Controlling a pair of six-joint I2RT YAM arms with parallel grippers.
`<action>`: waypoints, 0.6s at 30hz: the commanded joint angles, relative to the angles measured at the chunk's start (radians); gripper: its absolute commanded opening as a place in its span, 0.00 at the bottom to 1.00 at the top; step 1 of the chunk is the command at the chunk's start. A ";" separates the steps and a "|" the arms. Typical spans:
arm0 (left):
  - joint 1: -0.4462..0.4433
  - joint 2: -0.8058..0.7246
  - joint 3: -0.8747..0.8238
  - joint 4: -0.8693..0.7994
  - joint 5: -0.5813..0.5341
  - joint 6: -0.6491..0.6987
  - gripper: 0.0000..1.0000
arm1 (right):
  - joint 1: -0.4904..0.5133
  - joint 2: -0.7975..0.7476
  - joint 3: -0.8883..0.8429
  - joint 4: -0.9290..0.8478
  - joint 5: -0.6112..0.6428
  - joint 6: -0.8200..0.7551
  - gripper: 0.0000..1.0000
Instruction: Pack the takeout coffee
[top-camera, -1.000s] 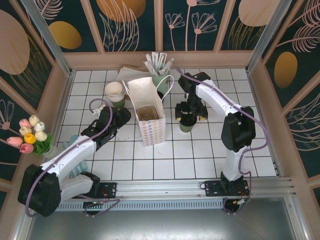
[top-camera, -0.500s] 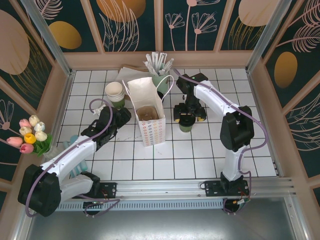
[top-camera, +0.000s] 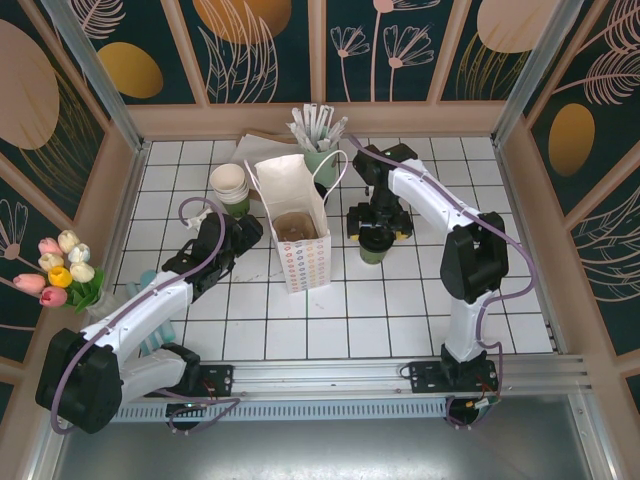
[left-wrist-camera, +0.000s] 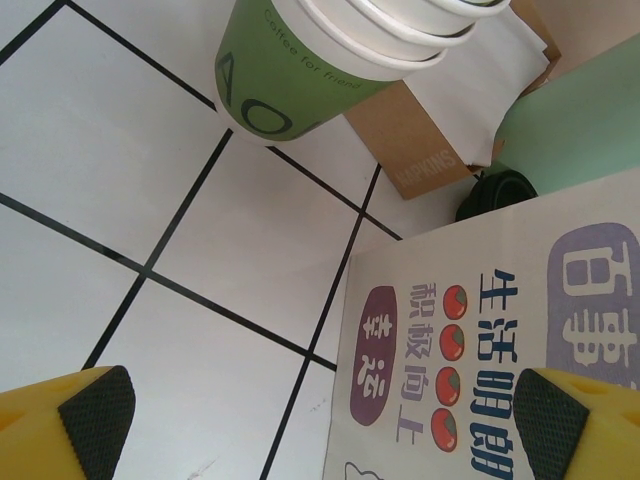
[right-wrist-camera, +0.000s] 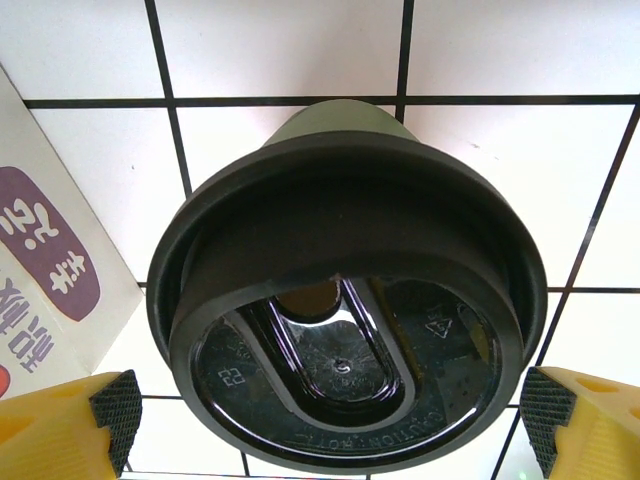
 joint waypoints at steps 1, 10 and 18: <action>-0.003 -0.001 -0.016 0.015 0.009 0.003 0.99 | -0.005 -0.008 -0.035 0.004 0.016 0.006 0.99; -0.003 -0.007 -0.024 0.014 0.007 -0.005 0.99 | -0.011 -0.002 -0.052 0.021 0.032 0.001 0.99; -0.003 -0.009 -0.024 0.013 0.007 -0.008 0.99 | -0.018 0.015 -0.058 0.035 0.016 -0.003 0.99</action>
